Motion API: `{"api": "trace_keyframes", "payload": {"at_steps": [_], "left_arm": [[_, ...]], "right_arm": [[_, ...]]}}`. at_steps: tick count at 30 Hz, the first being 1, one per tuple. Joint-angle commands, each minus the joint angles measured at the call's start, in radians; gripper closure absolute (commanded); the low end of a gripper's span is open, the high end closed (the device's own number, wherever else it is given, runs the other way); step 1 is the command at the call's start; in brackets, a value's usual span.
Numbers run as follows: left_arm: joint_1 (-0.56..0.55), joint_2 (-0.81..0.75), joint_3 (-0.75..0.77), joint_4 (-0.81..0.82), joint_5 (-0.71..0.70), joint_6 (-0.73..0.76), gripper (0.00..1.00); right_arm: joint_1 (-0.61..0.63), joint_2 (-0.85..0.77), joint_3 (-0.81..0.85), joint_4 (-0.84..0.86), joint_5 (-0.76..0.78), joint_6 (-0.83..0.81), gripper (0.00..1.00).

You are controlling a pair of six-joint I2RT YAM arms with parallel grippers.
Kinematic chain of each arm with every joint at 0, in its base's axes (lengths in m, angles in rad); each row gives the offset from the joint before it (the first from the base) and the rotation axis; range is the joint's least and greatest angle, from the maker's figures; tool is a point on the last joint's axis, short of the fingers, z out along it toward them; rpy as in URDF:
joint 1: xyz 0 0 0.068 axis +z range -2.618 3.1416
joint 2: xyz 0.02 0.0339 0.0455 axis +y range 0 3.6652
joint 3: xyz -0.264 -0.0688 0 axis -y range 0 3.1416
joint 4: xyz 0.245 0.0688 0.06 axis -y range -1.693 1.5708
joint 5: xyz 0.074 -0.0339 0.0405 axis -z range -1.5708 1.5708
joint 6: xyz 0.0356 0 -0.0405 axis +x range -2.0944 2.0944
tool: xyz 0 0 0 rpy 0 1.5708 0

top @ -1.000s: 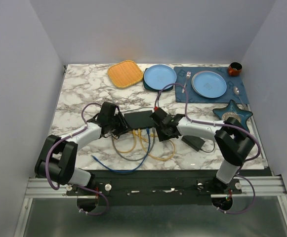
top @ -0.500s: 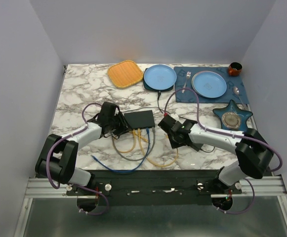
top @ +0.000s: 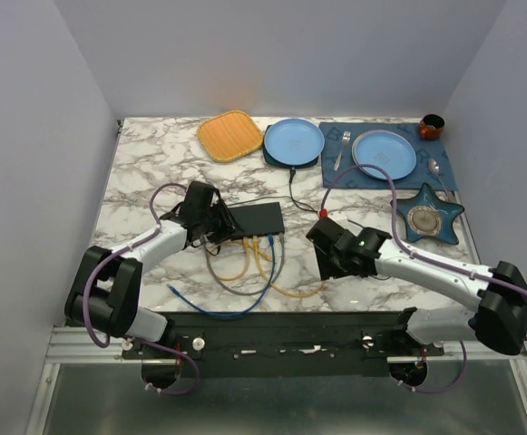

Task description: Pull the plug from the switch port

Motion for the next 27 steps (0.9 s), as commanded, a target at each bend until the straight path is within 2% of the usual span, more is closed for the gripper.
{"api": "trace_keyframes", "payload": {"at_steps": [1, 4, 5, 6, 7, 8, 11, 13, 14, 16, 17, 18, 20, 21, 24, 27], "left_arm": [[-0.003, -0.037, 0.052, -0.045, -0.06, 0.022, 0.49], [-0.005, -0.049, 0.081, -0.066, -0.111, 0.035, 0.39], [-0.005, -0.051, 0.092, -0.101, -0.159, 0.054, 0.35], [-0.006, -0.051, 0.113, -0.12, -0.184, 0.063, 0.25], [-0.006, -0.054, 0.115, -0.135, -0.21, 0.061, 0.05], [-0.006, -0.071, 0.109, -0.131, -0.233, 0.055, 0.01], [-0.006, -0.094, 0.086, -0.093, -0.273, 0.069, 0.01], [-0.006, -0.088, 0.09, -0.095, -0.284, 0.081, 0.01], [-0.005, -0.076, 0.093, -0.102, -0.287, 0.084, 0.01], [-0.005, -0.06, 0.09, -0.091, -0.261, 0.097, 0.04], [-0.002, -0.042, 0.086, -0.059, -0.222, 0.103, 0.08], [-0.002, -0.028, 0.084, -0.056, -0.2, 0.106, 0.15], [0.0, 0.004, 0.083, -0.065, -0.175, 0.103, 0.18], [0.0, 0.01, 0.074, -0.068, -0.168, 0.101, 0.22], [-0.002, -0.003, 0.028, -0.071, -0.154, 0.098, 0.27], [-0.002, -0.051, -0.003, -0.1, -0.198, 0.135, 0.27]], "right_arm": [[0.008, -0.105, 0.046, 0.046, 0.013, 0.007, 0.34], [0.008, -0.116, 0.04, 0.214, -0.005, -0.025, 0.24], [0.007, -0.105, 0.026, 0.307, -0.008, -0.031, 0.14], [0.008, -0.092, 0.022, 0.348, -0.006, -0.033, 0.0], [0.008, -0.075, 0.025, 0.385, -0.01, -0.042, 0.0], [0.007, -0.028, 0.032, 0.438, -0.011, -0.046, 0.0], [0.002, 0.045, 0.066, 0.533, 0.007, -0.056, 0.0], [-0.013, 0.094, 0.066, 0.587, 0.012, -0.034, 0.08], [-0.04, 0.106, 0.065, 0.632, 0.003, -0.022, 0.23], [-0.076, 0.161, 0.092, 0.641, -0.065, -0.002, 0.4], [-0.099, 0.183, 0.104, 0.635, -0.08, -0.008, 0.58], [-0.11, 0.207, 0.12, 0.626, -0.107, -0.014, 0.62], [-0.123, 0.255, 0.15, 0.606, -0.123, -0.034, 0.63], [-0.122, 0.264, 0.155, 0.601, -0.131, -0.042, 0.62], [-0.122, 0.275, 0.15, 0.6, -0.131, -0.059, 0.59], [-0.122, 0.272, 0.14, 0.604, -0.129, -0.074, 0.58]]}}
